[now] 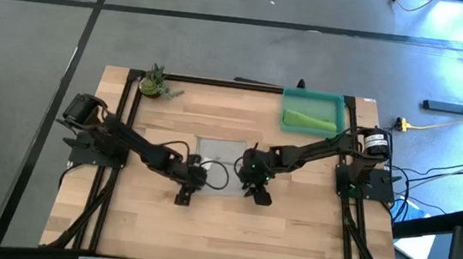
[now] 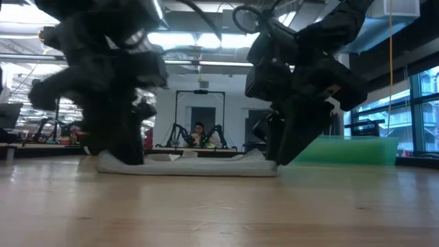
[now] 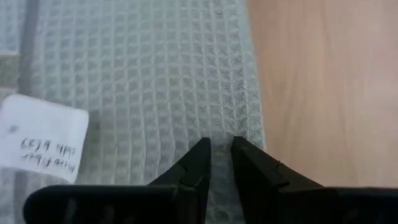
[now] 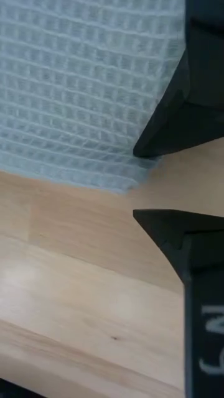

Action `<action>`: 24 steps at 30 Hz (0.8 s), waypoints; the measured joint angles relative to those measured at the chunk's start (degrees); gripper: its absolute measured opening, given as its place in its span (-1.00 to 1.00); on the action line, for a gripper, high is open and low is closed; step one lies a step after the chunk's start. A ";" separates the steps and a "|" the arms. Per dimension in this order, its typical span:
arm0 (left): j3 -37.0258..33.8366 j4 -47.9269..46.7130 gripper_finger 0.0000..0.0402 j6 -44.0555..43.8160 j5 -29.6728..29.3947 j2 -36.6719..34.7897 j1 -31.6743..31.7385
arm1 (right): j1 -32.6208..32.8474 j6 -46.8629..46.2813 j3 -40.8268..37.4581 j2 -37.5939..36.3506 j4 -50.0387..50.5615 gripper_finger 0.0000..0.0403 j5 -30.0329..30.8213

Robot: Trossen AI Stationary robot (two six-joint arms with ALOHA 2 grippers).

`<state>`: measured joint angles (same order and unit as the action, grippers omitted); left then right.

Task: Roll microfiber towels into tight, uniform cylinder then place into a basket
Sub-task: Roll the gray microfiber cloth

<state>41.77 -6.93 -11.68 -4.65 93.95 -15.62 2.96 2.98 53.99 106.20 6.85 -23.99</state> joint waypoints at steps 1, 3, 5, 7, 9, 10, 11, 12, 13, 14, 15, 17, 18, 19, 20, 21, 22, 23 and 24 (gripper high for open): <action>-0.13 -0.85 -0.68 -0.02 -0.65 -1.34 -0.47 | 0.18 -0.04 0.33 -0.17 0.35 -0.26 0.14; 0.06 -1.33 -0.68 -0.14 -1.29 -3.66 -1.50 | 0.75 0.11 0.99 -0.63 1.16 -0.26 1.29; 0.14 -3.59 -0.68 -1.09 -3.14 -6.14 -2.71 | 1.25 0.77 1.65 -1.40 1.86 -0.26 3.54; 0.14 -4.57 -0.68 -2.38 -5.58 -7.18 -3.86 | 1.93 1.72 2.29 -2.04 2.75 -0.26 6.12; 0.08 -6.47 -0.68 -3.42 -8.01 -8.55 -5.30 | 2.57 1.81 2.53 -2.34 2.97 -0.26 7.90; 0.22 -5.67 -0.68 -3.87 -8.12 -8.57 -5.94 | 2.93 1.82 2.68 -2.49 2.93 -0.26 8.71; 0.32 -5.54 -0.68 -4.51 -8.14 -8.42 -6.57 | 3.31 1.94 2.83 -2.59 2.89 -0.26 9.40; 0.25 -6.24 -0.68 -5.00 -7.95 -8.42 -7.14 | 3.76 2.22 2.92 -2.67 2.76 -0.26 9.84; 0.19 -6.43 -0.68 -5.62 -7.68 -8.29 -7.65 | 4.17 2.71 2.98 -2.69 2.74 -0.26 10.05; 0.20 -6.06 -0.68 -5.90 -7.69 -8.00 -8.06 | 4.50 3.27 2.98 -2.69 2.88 -0.26 10.03; 0.23 -6.08 -0.68 -6.00 -7.97 -7.85 -8.26 | 4.85 3.49 2.96 -2.69 3.04 -0.26 10.05; 0.23 -6.55 -0.68 -6.67 -10.04 -7.85 -8.83 | 5.41 3.61 2.98 -2.69 2.96 -0.26 10.95; 0.23 -6.73 -0.68 -7.64 -10.85 -7.85 -8.79 | 5.61 3.63 2.98 -2.69 2.99 -0.26 12.05; 0.25 -7.28 -0.67 -8.40 -11.23 -7.85 -8.77 | 5.78 3.67 2.98 -2.69 3.07 -0.26 13.07; 0.25 -7.89 -0.66 -9.15 -11.39 -7.85 -8.74 | 5.93 3.70 2.97 -2.69 3.07 -0.26 13.92; 0.25 -8.26 -0.64 -10.10 -11.46 -7.85 -8.72 | 5.92 3.70 2.98 -2.69 3.02 -0.26 14.43; 0.26 -8.29 -0.63 -10.80 -11.55 -7.85 -8.72 | 5.92 3.72 2.98 -2.69 3.06 -0.26 14.57; 0.30 -8.30 -0.61 -11.57 -11.52 -7.85 -8.72 | 5.92 3.72 2.98 -2.69 3.19 -0.26 14.58; 0.30 -8.34 -0.59 -12.22 -11.33 -7.85 -8.72 | 5.92 3.72 2.98 -2.69 3.34 -0.26 14.57</action>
<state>42.06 -15.26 -23.91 -15.99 86.11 -24.33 8.88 6.70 56.97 103.50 10.19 -9.42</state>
